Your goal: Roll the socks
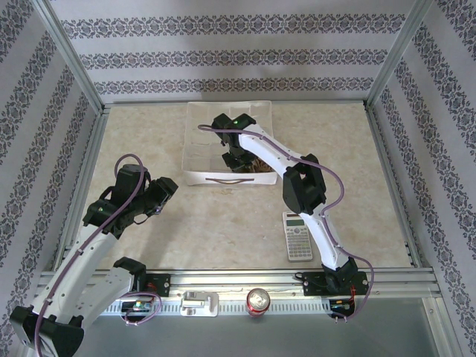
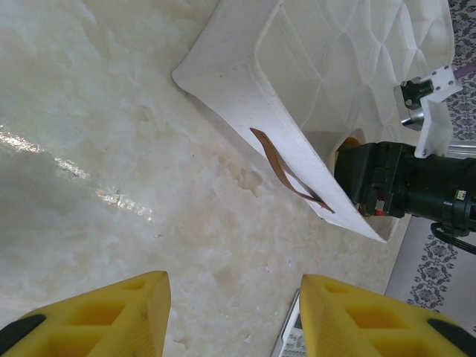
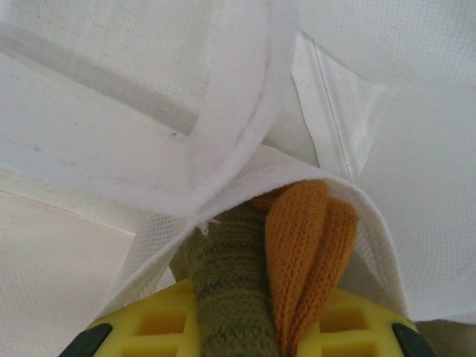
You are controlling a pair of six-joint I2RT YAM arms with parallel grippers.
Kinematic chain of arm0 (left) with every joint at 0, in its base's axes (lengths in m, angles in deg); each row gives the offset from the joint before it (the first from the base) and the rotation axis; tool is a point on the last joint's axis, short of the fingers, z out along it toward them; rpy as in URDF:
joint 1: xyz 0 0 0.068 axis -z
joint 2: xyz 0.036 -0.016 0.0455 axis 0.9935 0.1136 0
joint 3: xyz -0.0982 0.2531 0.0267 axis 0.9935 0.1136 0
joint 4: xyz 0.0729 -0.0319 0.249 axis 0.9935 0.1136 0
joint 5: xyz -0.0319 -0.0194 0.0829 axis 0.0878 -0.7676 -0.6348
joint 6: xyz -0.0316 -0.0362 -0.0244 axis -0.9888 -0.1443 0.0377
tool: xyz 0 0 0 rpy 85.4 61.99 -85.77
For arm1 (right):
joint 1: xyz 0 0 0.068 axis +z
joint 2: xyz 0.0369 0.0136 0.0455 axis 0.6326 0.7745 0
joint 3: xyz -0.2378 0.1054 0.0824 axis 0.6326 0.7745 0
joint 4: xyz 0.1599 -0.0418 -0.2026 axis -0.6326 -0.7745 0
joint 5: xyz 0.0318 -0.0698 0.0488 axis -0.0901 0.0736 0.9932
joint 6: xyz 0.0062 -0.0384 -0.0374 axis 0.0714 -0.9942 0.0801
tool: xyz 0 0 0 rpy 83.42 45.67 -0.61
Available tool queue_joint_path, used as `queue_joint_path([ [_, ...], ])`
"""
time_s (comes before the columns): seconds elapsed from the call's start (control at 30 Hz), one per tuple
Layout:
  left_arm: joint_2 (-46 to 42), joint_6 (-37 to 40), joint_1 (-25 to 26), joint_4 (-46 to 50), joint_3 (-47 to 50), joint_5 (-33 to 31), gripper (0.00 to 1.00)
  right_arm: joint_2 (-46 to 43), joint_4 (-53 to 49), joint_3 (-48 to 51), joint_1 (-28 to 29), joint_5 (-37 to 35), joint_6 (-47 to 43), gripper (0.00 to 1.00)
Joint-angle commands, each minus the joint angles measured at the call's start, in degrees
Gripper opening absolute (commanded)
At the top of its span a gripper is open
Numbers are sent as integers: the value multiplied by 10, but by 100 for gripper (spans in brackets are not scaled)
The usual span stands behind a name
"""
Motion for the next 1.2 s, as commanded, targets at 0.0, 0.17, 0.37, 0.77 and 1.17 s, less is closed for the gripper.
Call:
queue_joint_path([
  [0.0,-7,4,-9,-14,3,0,48,-42,-23,-30,-7,-2,10,23],
  [0.17,-13,2,-9,-13,4,-1,48,-81,-22,-28,-16,3,17,51],
  [0.37,-19,-2,-8,-10,6,-1,48,-120,-16,-22,-29,21,24,55],
  [0.77,-26,4,-9,20,-15,-20,63,-412,276,359,-59,-21,50,47],
  [1.17,-21,40,-10,125,-46,-243,100,-864,529,887,-172,-402,27,98],
])
